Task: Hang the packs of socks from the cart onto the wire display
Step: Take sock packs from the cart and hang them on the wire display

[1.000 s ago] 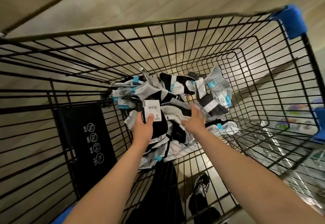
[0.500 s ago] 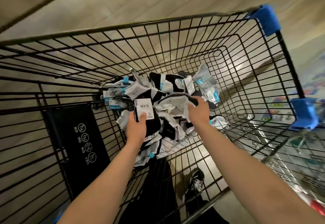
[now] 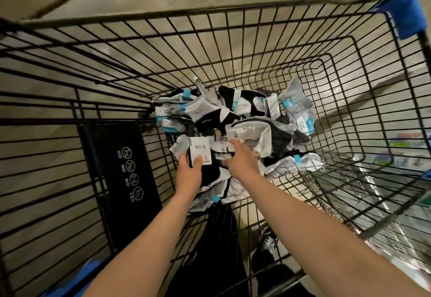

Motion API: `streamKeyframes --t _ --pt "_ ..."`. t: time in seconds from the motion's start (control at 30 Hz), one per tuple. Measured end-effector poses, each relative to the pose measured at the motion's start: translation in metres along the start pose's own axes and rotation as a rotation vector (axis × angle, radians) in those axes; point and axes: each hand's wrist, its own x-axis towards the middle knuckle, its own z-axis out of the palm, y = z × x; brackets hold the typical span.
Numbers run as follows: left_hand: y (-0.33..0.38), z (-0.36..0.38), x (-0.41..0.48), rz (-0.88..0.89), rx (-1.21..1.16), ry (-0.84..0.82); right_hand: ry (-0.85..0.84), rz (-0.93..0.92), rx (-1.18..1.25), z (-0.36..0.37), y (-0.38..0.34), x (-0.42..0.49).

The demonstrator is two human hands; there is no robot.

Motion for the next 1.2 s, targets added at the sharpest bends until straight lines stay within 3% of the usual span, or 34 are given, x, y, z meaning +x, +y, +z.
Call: streamKeyframes --t 0.1,0.27,0.37,0.53,1.0,1.1,1.2 --pt "0.001 0.004 0.003 -0.012 -0.021 -0.009 0.051 0.011 -0.074 0.001 0.004 0.005" --pt "0.006 0.008 0.004 -0.02 -0.036 -0.004 0.165 0.084 0.397 -0.024 0.007 0.004" --pt "0.021 0.011 -0.001 -0.011 -0.084 0.027 0.267 0.167 0.562 -0.047 0.01 0.0" --pt "0.041 0.031 -0.008 0.036 -0.013 -0.066 0.206 0.295 0.758 -0.072 0.018 -0.014" --pt "0.085 0.068 -0.036 0.166 0.038 -0.204 0.278 0.31 1.078 -0.124 0.031 -0.037" --pt "0.101 0.074 -0.049 0.223 0.105 -0.236 0.259 0.232 1.062 -0.144 0.033 -0.054" --pt "0.125 0.087 -0.068 0.305 0.151 -0.279 0.386 0.1 1.059 -0.179 0.037 -0.083"
